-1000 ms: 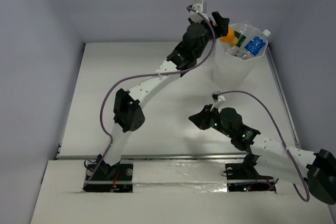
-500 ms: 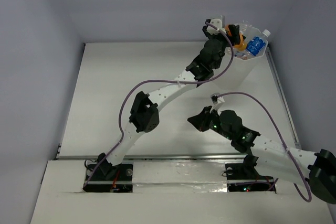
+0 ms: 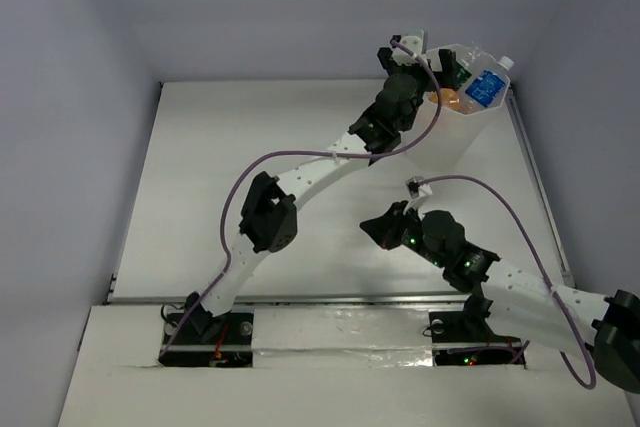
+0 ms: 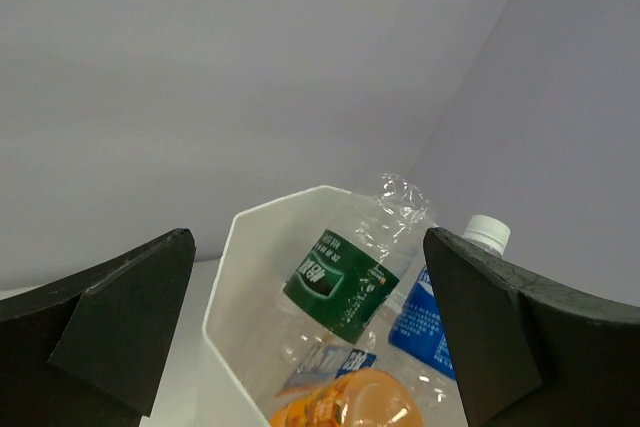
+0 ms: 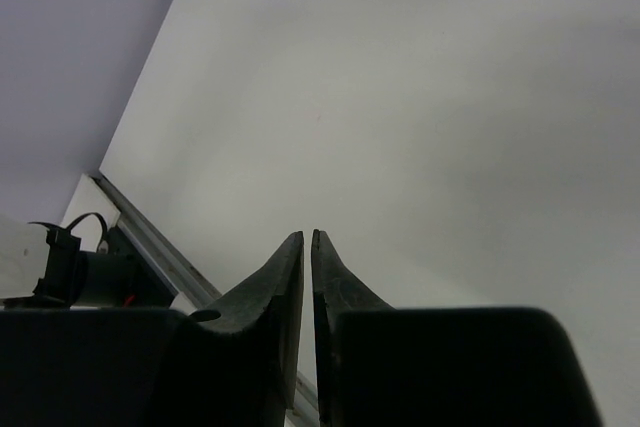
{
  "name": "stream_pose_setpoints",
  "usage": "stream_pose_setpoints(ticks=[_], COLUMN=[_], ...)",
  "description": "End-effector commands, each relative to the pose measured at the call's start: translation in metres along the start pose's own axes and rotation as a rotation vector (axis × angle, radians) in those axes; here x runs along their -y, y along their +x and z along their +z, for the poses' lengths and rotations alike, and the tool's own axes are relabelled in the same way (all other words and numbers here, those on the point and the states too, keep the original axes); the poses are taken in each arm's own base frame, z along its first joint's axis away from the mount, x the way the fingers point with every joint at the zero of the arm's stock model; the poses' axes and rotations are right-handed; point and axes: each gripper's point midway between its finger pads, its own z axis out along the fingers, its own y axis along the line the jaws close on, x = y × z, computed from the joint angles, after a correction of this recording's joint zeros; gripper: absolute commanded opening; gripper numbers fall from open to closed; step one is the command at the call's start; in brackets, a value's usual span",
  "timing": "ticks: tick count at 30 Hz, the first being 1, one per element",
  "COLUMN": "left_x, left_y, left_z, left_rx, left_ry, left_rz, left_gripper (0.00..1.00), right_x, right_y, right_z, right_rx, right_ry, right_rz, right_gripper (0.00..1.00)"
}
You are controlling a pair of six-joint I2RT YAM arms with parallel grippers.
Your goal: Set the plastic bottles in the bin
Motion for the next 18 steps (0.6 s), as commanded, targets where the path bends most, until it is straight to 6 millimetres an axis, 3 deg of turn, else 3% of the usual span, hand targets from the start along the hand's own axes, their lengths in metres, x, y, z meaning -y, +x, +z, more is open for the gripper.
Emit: stream_pose_setpoints(ticks=[1,4,5,6,7,8,9,10,11,12,13,14,15,16,17,18], left_x=[0.024,0.018,0.018,0.016,0.007,0.001,-0.003,-0.017,-0.031,-0.038,-0.058,-0.068,-0.079,-0.102,-0.110,-0.121], left_y=[-0.113,-0.137,-0.172,-0.178,-0.161,-0.164,-0.197,-0.169,-0.168,-0.195,-0.153,-0.177,-0.167,-0.125,-0.117,-0.122], left_z=[-0.019,-0.038,-0.051,-0.058,-0.067,-0.075,-0.094,-0.106,-0.117,-0.139,-0.156,-0.178,-0.191,-0.210,-0.223,-0.241], left_rx=[0.127,0.117,0.152,0.147,0.102,0.096,0.131,0.068,0.060,0.088,0.006,0.042,0.020,-0.066,-0.081,-0.090], left_ry=[0.067,0.058,0.063,0.066,0.056,0.044,0.046,0.021,-0.022,-0.024,-0.063,-0.078,-0.091,-0.136,-0.153,-0.156], left_rz=[-0.048,-0.036,-0.054,-0.051,-0.026,-0.024,-0.046,-0.030,-0.041,-0.080,-0.073,-0.116,-0.124,-0.093,-0.142,-0.156], left_gripper=[0.99,0.99,0.99,0.99,0.99,0.99,0.99,0.99,0.99,0.99,0.99,0.99,0.99,0.99,0.99,0.99], right_x=[-0.012,-0.016,-0.016,-0.018,-0.017,-0.016,-0.019,-0.021,-0.020,-0.025,-0.025,-0.028,-0.030,-0.038,-0.037,-0.039], right_y=[-0.023,-0.035,-0.037,-0.043,-0.049,-0.050,-0.056,-0.066,-0.068,-0.078,-0.086,-0.093,-0.100,-0.119,-0.124,-0.133], right_z=[-0.001,-0.005,-0.007,-0.009,-0.011,-0.013,-0.017,-0.020,-0.023,-0.031,-0.036,-0.042,-0.048,-0.064,-0.072,-0.082], right_rx=[0.065,0.095,0.101,0.118,0.138,0.140,0.160,0.187,0.193,0.225,0.248,0.270,0.293,0.363,0.379,0.413], right_ry=[-0.010,-0.007,-0.002,0.002,0.013,0.020,0.017,0.023,0.031,0.022,0.033,0.028,0.027,0.014,0.021,0.021], right_rz=[-0.011,-0.016,-0.022,-0.024,-0.027,-0.031,-0.039,-0.040,-0.051,-0.052,-0.051,-0.057,-0.059,-0.047,-0.049,-0.053], right_gripper=[0.13,0.13,0.13,0.13,0.13,0.13,0.13,0.13,0.13,0.13,0.14,0.14,0.16,0.17,0.18,0.22])
